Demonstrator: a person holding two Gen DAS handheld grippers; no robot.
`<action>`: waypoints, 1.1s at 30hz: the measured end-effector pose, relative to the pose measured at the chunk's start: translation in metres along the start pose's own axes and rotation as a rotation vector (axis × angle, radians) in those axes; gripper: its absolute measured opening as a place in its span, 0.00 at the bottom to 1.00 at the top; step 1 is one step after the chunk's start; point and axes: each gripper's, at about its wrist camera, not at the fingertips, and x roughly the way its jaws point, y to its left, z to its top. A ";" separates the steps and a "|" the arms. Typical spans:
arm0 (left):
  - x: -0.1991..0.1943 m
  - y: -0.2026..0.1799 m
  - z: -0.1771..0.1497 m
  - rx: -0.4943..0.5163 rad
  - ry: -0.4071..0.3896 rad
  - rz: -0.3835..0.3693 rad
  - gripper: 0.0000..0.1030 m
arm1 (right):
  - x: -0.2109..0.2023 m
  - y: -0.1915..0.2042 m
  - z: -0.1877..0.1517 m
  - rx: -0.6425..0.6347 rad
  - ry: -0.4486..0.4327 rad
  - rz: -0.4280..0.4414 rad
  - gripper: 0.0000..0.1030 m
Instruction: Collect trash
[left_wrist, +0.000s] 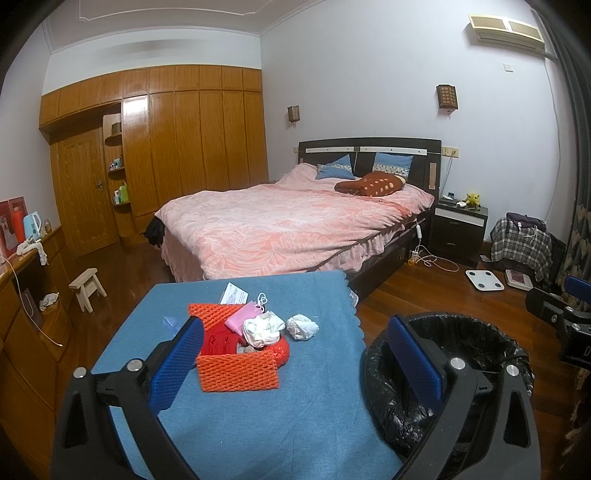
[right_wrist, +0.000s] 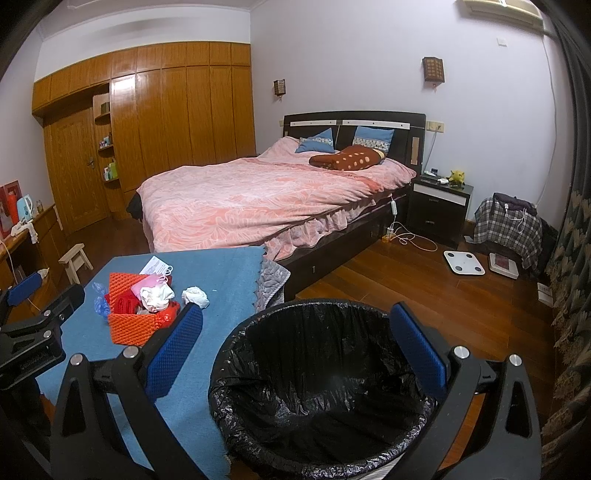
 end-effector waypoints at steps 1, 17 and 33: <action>0.000 0.000 0.000 0.000 0.001 -0.001 0.94 | 0.000 0.000 0.000 0.000 0.000 0.000 0.96; 0.000 0.000 0.000 0.002 0.002 0.000 0.94 | 0.000 -0.001 0.000 0.002 0.003 0.002 0.96; 0.000 0.000 0.000 0.003 0.004 0.000 0.94 | 0.002 -0.001 -0.001 0.004 0.005 0.003 0.96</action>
